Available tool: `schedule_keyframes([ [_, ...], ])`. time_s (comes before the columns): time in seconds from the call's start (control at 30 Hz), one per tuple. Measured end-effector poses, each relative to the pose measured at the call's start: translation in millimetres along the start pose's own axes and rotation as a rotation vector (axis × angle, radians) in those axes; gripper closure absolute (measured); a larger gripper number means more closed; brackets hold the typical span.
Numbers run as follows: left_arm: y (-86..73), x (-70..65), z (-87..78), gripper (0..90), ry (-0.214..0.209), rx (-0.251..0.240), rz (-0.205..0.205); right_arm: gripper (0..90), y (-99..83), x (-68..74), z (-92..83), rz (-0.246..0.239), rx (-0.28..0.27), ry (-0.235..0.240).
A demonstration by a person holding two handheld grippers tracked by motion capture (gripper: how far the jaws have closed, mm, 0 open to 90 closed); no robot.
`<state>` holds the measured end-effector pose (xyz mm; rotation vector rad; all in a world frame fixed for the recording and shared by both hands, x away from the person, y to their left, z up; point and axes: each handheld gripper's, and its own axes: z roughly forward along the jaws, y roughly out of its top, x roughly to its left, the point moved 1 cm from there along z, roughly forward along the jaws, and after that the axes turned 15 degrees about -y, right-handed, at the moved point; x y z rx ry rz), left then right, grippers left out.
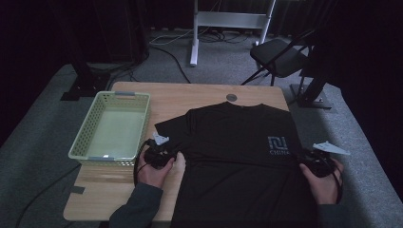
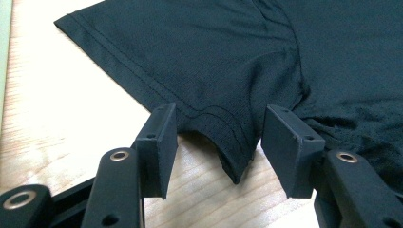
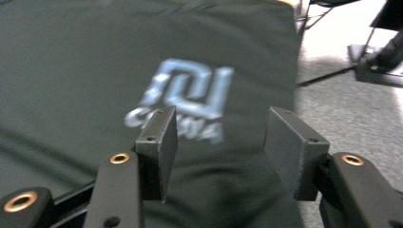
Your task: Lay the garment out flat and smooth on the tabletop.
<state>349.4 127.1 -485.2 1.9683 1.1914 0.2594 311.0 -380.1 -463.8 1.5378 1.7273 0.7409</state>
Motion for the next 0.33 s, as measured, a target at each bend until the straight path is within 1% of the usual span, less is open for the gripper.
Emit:
schedule_keyframes([
  [0.07, -0.1, 0.1, -0.3, 47.4, 0.0, -0.001, 0.0, 43.5, -4.6, 11.3, -0.7, -0.022, 0.005, 0.016],
  [0.13, -0.2, -0.3, -0.4, 47.4, -0.001, -0.002, 0.0, 43.1, -8.9, 20.7, 0.2, -0.048, 0.016, 0.018],
  [0.2, -0.2, -0.3, -0.7, 47.3, -0.002, -0.004, 0.0, 42.8, -12.4, 27.4, 1.7, -0.065, 0.024, 0.024],
  [0.33, -0.1, -0.4, -0.7, 47.1, -0.001, -0.006, 0.001, 41.9, -16.7, 36.5, 5.8, -0.094, 0.03, 0.02],
])
